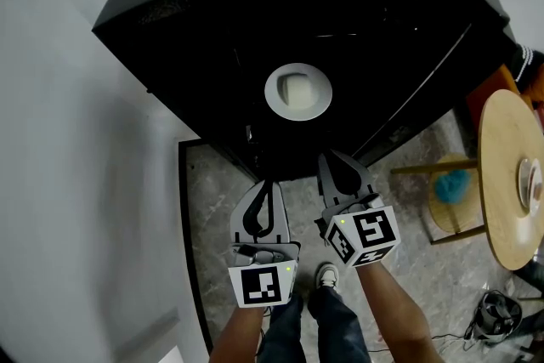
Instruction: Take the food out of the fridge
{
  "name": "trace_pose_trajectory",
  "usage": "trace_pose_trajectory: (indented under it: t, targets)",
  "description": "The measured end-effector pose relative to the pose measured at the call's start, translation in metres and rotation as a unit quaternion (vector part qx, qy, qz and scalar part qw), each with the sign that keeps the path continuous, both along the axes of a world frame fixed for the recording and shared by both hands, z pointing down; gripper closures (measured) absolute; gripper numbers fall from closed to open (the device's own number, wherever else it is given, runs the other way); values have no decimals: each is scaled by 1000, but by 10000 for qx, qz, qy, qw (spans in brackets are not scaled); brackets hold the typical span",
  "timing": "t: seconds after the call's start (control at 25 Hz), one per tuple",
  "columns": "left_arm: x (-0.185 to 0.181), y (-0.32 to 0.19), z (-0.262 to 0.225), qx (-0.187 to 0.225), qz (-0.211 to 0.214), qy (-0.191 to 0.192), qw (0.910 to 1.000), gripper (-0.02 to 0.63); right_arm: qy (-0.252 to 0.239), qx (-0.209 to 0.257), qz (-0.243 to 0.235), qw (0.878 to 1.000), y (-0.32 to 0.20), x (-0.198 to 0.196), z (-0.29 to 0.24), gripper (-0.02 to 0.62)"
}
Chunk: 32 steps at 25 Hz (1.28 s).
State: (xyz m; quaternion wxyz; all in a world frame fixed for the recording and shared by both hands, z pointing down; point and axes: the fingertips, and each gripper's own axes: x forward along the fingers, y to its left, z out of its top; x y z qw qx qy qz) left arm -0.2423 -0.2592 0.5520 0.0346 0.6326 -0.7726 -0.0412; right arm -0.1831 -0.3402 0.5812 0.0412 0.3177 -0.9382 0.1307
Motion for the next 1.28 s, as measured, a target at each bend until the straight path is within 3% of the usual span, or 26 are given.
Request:
trace_pose_trajectory:
  t: [0.24, 0.48, 0.8, 1.0, 1.28]
  targets:
    - [-3, 2, 0, -34, -39, -24, 10000, 592, -718, -979, 91, 9926, -15, -6, 15, 572]
    - [-10, 3, -3, -22, -77, -53, 10000, 592, -1209, -1790, 262, 9760, -26, -9, 36, 572]
    - [-15, 4, -2, -39, -93, -36, 9999, 592, -2221, -3042, 602, 9244, -42, -9, 62, 508]
    - [-18, 3, 0, -61, -95, -23, 9999, 592, -2690, -3410, 774, 8974, -52, -7, 70, 488]
    - [-21, 2, 1, -95, -97, -31, 9999, 592, -2985, -3588, 759, 8811, -62, -16, 71, 477]
